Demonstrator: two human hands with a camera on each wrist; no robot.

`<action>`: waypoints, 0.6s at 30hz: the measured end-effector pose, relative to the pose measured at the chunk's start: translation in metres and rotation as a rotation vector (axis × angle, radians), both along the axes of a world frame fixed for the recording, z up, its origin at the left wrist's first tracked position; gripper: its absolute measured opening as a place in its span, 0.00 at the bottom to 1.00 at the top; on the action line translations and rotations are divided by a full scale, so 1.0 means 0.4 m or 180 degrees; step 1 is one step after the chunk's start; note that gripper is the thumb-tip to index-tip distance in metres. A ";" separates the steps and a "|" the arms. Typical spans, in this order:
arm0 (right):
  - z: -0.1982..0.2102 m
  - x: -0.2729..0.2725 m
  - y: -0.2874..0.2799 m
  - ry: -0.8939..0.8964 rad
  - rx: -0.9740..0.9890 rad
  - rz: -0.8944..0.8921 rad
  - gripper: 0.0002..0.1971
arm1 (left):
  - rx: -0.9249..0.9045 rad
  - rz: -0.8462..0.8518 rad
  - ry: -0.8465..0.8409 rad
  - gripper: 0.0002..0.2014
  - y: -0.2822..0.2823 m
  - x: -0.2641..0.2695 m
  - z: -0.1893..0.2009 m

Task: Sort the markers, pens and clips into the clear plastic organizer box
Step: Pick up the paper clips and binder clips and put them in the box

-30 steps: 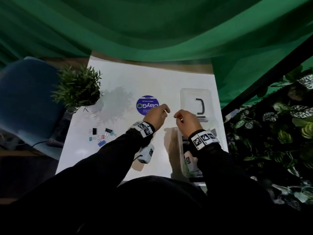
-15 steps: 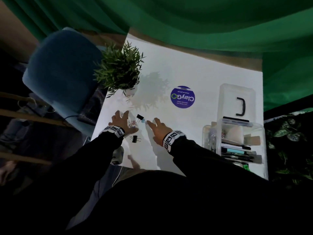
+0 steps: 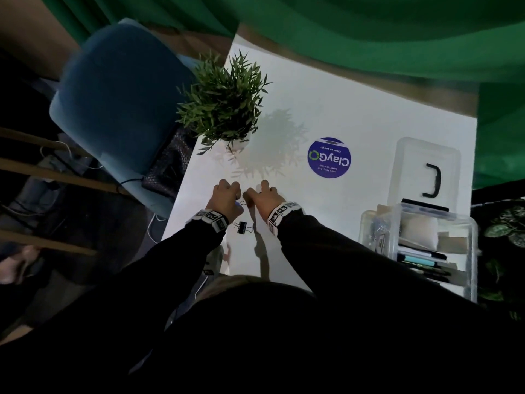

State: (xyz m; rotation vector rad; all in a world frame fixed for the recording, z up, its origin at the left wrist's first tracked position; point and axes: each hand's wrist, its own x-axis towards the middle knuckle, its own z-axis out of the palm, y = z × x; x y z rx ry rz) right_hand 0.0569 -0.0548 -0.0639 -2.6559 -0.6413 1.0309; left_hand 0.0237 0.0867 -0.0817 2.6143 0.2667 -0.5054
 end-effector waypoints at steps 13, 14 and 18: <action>-0.015 0.013 -0.090 0.0219 0.0144 -0.0994 0.09 | -0.1105 0.0724 -0.0094 0.06 0.015 -0.001 0.037; -0.012 0.014 -0.093 0.0219 0.0251 -0.1111 0.07 | -0.1353 0.0892 -0.0060 0.06 0.022 -0.004 0.041; -0.004 -0.002 -0.068 0.0245 0.0476 -0.1032 0.12 | -0.1479 0.0908 -0.0095 0.06 0.058 -0.007 0.038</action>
